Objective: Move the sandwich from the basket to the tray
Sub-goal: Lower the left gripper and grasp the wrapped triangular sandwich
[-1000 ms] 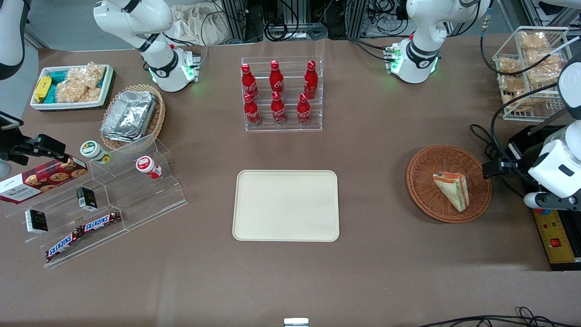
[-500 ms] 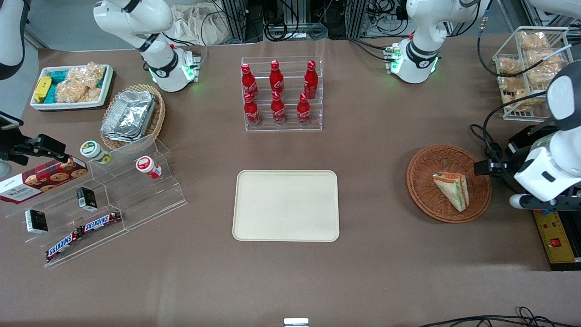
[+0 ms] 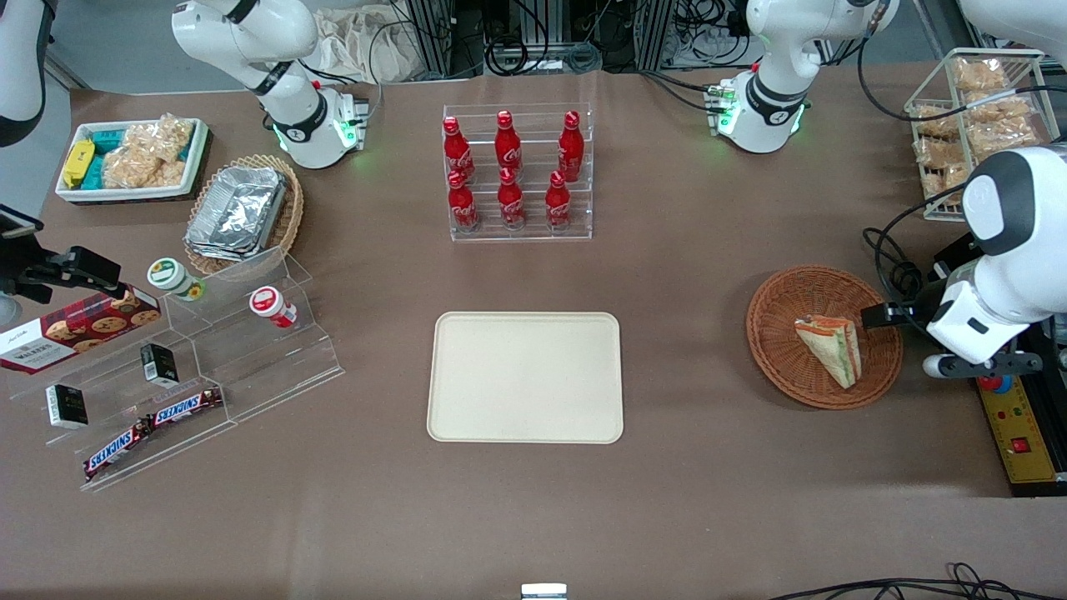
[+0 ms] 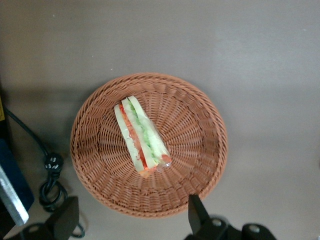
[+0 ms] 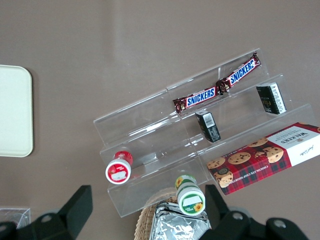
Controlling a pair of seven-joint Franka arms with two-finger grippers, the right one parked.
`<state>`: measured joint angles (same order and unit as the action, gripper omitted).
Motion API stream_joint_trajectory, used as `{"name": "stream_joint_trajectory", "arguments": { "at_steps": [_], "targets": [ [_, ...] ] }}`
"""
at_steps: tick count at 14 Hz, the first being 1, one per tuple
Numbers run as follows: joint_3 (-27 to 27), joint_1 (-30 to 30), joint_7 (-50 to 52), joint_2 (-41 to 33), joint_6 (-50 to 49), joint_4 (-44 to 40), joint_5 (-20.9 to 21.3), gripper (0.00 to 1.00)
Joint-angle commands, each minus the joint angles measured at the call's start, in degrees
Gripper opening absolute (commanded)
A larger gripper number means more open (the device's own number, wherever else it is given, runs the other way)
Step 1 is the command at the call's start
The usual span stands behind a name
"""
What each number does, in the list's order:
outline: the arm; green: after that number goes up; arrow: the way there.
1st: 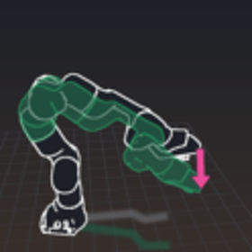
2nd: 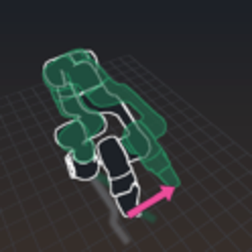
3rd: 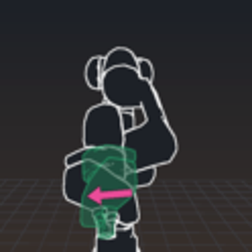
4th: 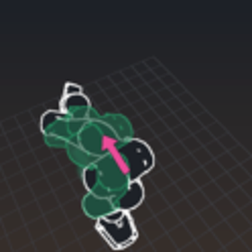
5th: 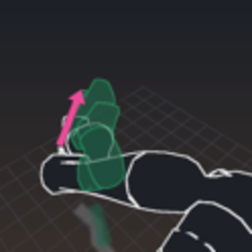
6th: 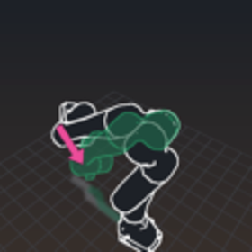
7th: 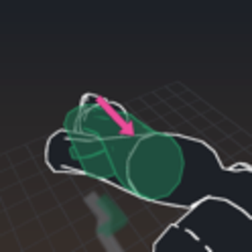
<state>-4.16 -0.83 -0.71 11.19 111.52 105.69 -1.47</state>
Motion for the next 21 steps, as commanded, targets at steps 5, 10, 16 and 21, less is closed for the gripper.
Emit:
{"name": "stream_joint_trajectory", "arguments": {
  "at_steps": [5,10,16,21],
  "targets": [
    [0.29,0.57,7.99,5.14,16.25,10.42,-2.3,0.99],
    [0.29,0.57,14.06,9.46,23.29,10.94,-5.12,0.98],
    [0.29,0.31,15.91,10.61,22.79,11.29,-4.6,0.19],
    [0.82,-0.66,15.91,6.13,3.76,1.57,-3.98,0.0]
  ]
}}
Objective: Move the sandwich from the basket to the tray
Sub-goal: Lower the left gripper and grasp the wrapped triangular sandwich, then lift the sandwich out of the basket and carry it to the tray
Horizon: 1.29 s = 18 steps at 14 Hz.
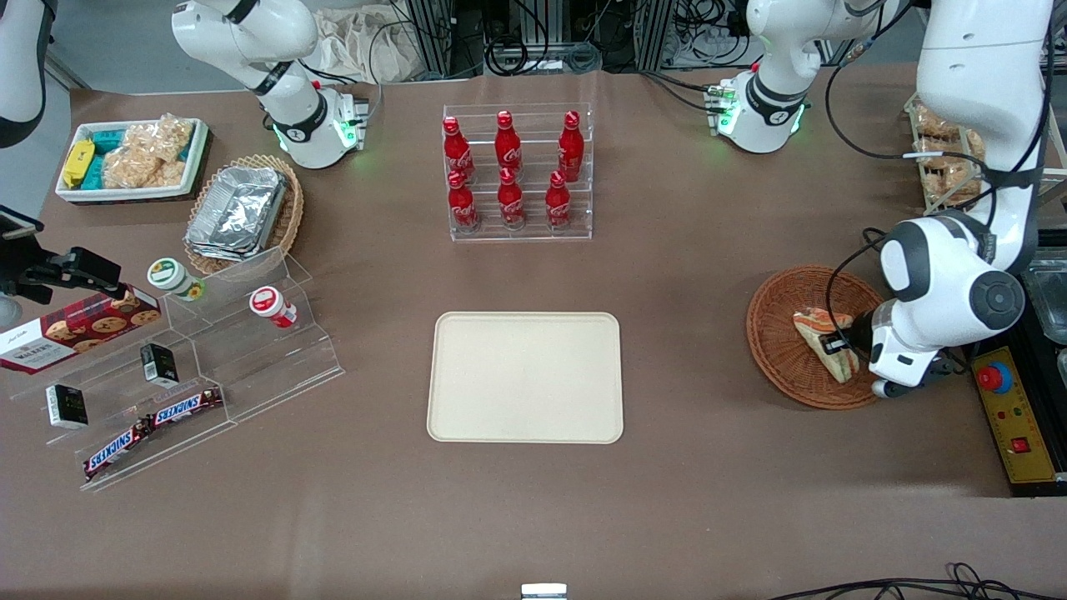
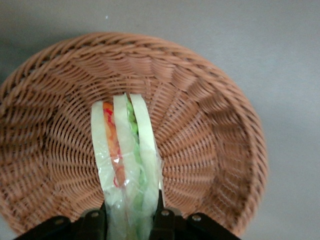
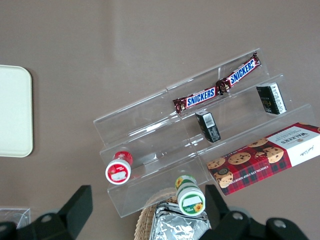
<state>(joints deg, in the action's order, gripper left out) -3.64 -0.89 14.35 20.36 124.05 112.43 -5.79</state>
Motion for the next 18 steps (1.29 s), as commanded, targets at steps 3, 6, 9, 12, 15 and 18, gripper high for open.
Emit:
{"name": "stream_joint_trajectory", "arguments": {
  "at_steps": [3,6,9,12,15,18],
  "targets": [
    [0.47,-2.71,3.13,-4.72,-21.71,-16.5,-0.1,0.0],
    [0.91,-6.57,3.49,-3.76,-26.31,-26.18,0.07,0.0],
    [0.91,-14.2,3.4,-1.74,-25.01,-26.56,-0.27,0.0],
    [0.91,-22.29,5.67,4.74,-16.07,-26.73,-0.72,0.0],
    [0.83,-28.19,10.25,12.13,-6.22,-27.09,-0.63,0.0],
    [2.22,-29.7,12.36,19.07,0.82,-30.32,-0.63,0.0]
  ]
}}
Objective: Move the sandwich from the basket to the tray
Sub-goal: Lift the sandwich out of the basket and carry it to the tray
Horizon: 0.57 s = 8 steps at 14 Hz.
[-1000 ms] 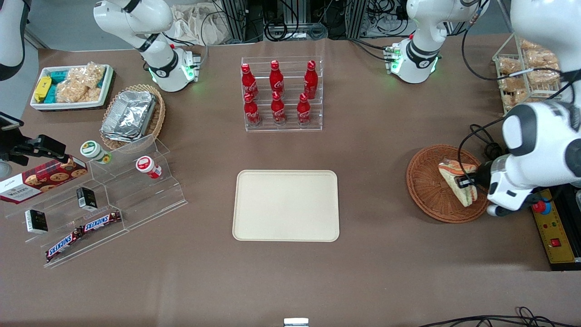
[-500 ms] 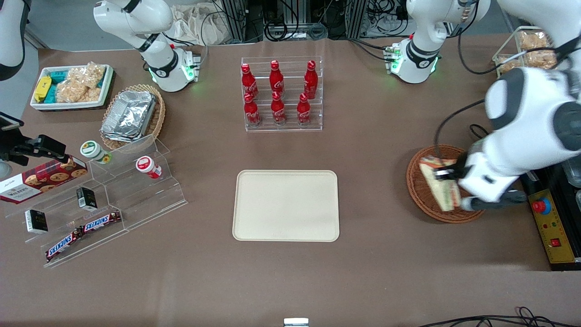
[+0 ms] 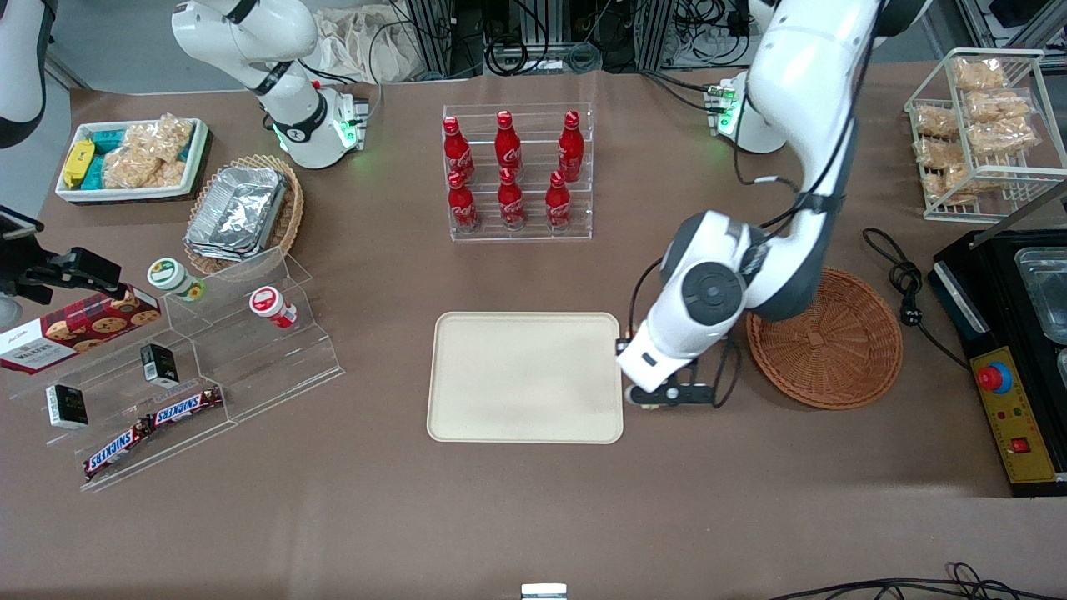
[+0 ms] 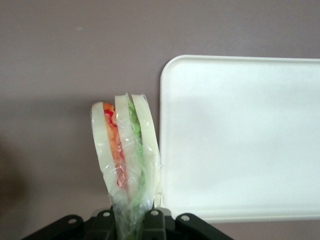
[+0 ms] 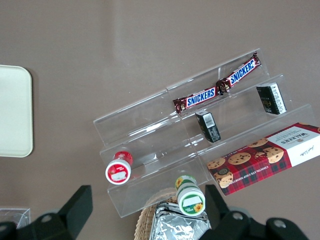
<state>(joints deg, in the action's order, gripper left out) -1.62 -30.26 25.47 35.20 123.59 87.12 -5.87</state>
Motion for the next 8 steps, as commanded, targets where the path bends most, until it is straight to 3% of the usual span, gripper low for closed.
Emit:
{"name": "stream_joint_trajectory", "arguments": {
  "at_steps": [1,8],
  "targets": [
    [1.7,-0.33,2.38,6.27,2.52,-5.9,-0.29,0.0],
    [4.52,-0.33,4.41,11.74,11.58,-6.35,-0.55,0.0]
  ]
}}
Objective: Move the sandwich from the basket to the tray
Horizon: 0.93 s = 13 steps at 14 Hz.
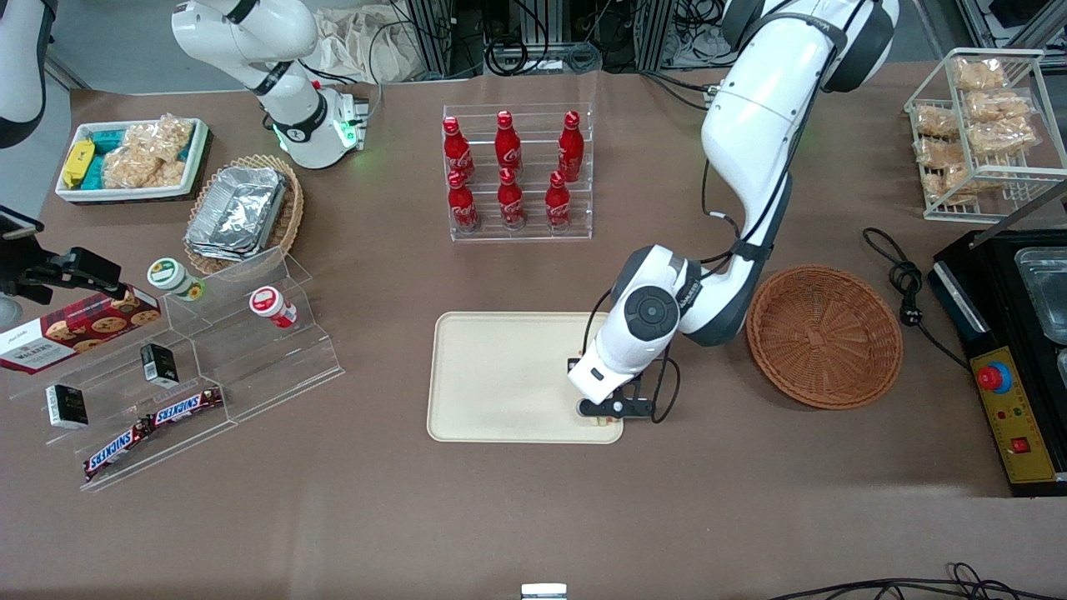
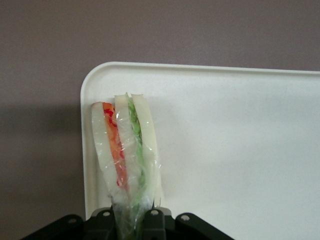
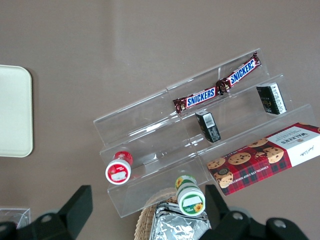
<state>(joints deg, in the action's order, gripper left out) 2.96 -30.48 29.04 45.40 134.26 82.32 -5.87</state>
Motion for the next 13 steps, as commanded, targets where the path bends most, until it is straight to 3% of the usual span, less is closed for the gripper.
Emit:
{"name": "stream_joint_trajectory", "arguments": {
  "at_steps": [1,2,3,9,13],
  "targets": [
    [-0.06,-0.11,0.93,1.53,0.65,-1.37,-0.55,0.16],
    [-0.06,-0.11,0.93,1.45,0.13,-1.37,-0.55,0.63],
    [-0.06,-0.11,0.84,1.1,-0.05,-1.37,-0.46,0.99],
    [-0.67,1.2,0.14,-7.58,-20.76,-4.45,0.42,0.99],
    [-0.59,7.78,-2.23,-15.67,-29.13,-4.45,0.15,0.99]
  ]
}}
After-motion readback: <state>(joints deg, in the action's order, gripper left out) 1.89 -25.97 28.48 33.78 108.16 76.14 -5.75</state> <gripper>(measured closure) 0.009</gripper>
